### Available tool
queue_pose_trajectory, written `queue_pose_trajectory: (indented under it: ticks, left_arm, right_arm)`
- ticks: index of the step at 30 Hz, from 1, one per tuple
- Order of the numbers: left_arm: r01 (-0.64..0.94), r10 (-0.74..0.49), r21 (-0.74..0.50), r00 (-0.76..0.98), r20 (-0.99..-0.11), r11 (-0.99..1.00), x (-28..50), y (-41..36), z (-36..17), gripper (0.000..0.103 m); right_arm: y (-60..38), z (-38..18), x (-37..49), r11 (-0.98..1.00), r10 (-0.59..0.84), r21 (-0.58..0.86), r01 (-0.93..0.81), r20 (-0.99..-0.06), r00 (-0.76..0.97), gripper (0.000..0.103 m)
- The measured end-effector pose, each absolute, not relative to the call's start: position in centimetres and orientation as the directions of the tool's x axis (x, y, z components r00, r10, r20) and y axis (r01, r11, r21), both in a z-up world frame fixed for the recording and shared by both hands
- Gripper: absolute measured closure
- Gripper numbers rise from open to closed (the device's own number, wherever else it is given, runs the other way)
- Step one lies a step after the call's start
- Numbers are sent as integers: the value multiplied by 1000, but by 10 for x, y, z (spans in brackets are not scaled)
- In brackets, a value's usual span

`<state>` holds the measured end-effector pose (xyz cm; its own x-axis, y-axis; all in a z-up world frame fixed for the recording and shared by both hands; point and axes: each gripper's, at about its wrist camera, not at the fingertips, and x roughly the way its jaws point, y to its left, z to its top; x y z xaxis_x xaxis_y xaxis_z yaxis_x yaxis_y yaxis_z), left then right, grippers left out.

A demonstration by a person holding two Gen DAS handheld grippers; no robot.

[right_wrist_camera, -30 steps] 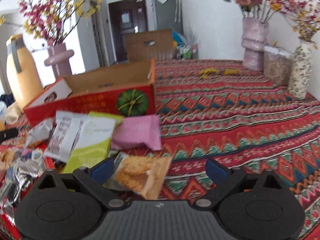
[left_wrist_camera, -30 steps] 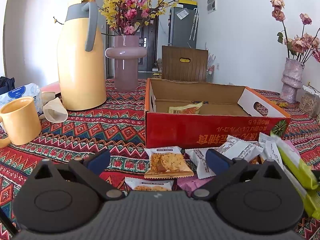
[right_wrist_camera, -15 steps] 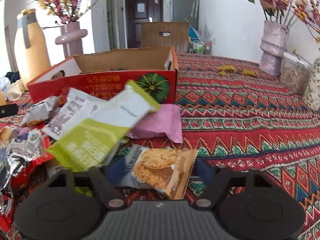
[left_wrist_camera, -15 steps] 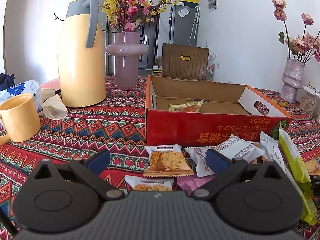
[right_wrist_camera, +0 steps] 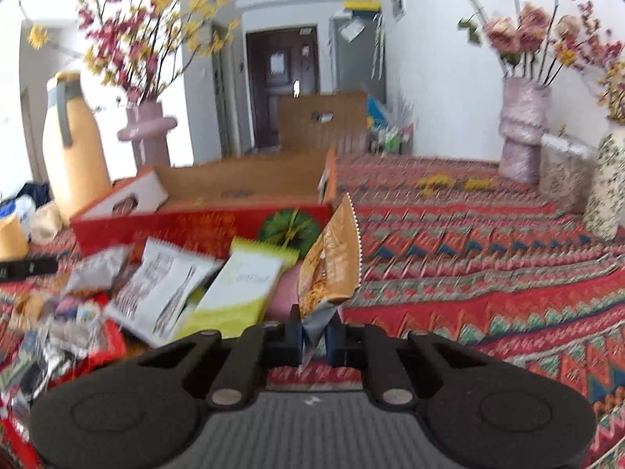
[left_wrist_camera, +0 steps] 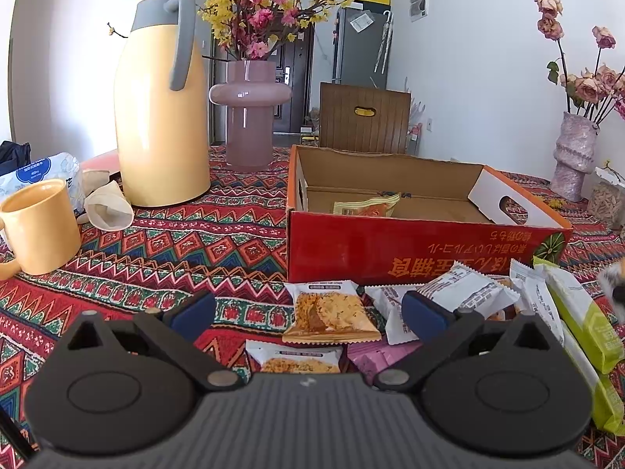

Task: Organize snacks
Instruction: 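Grasp the orange cookie packet with the right tool, then grasp the clear biscuit packet with the left tool while the right tool holds the orange packet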

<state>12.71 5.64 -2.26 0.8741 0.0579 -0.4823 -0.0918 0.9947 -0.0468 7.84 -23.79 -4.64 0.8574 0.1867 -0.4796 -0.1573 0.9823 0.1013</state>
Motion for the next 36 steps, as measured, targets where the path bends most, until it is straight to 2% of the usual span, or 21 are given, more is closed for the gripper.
queue_pose_trajectory:
  ticks: [8, 13, 18, 24, 26, 27, 29, 30, 32, 36]
  left_arm:
    - [-108, 78, -29, 857, -509, 994, 131, 55, -25, 0]
    - [-117, 83, -25, 824, -561, 993, 135, 59, -25, 0]
    - [-120, 119, 42, 761, -638, 992, 141, 57, -33, 0]
    - [-139, 132, 42, 744, -655, 989, 134, 61, -33, 1]
    - [-133, 136, 55, 738, -661, 990, 132, 59, -34, 5]
    - [-129, 136, 59, 733, -667, 990, 132, 59, -35, 10]
    - [-126, 136, 65, 718, -683, 990, 133, 58, -38, 23]
    - [-123, 131, 61, 710, -692, 991, 134, 58, -40, 33]
    - [-110, 108, 42, 717, -689, 993, 133, 57, -40, 48]
    - [-102, 103, 41, 726, -680, 994, 130, 55, -39, 53]
  right_arm:
    - [-232, -43, 107, 976, 213, 121, -179, -401, 891, 93]
    - [-235, -56, 116, 969, 238, 165, -184, -419, 876, 93]
    - [-240, -60, 117, 961, 258, 199, -190, -415, 872, 93]
    - [-242, -61, 111, 957, 270, 212, -198, -400, 876, 92]
    - [-243, -61, 111, 956, 272, 216, -199, -398, 876, 92]
    - [-242, -61, 110, 956, 272, 216, -199, -397, 876, 92]
    - [-243, -61, 110, 956, 273, 217, -199, -396, 877, 92]
    - [-242, -61, 110, 956, 272, 216, -199, -397, 877, 92]
    - [-242, -61, 110, 956, 271, 214, -199, -396, 877, 92]
    - [-240, -61, 109, 958, 268, 209, -199, -397, 878, 92]
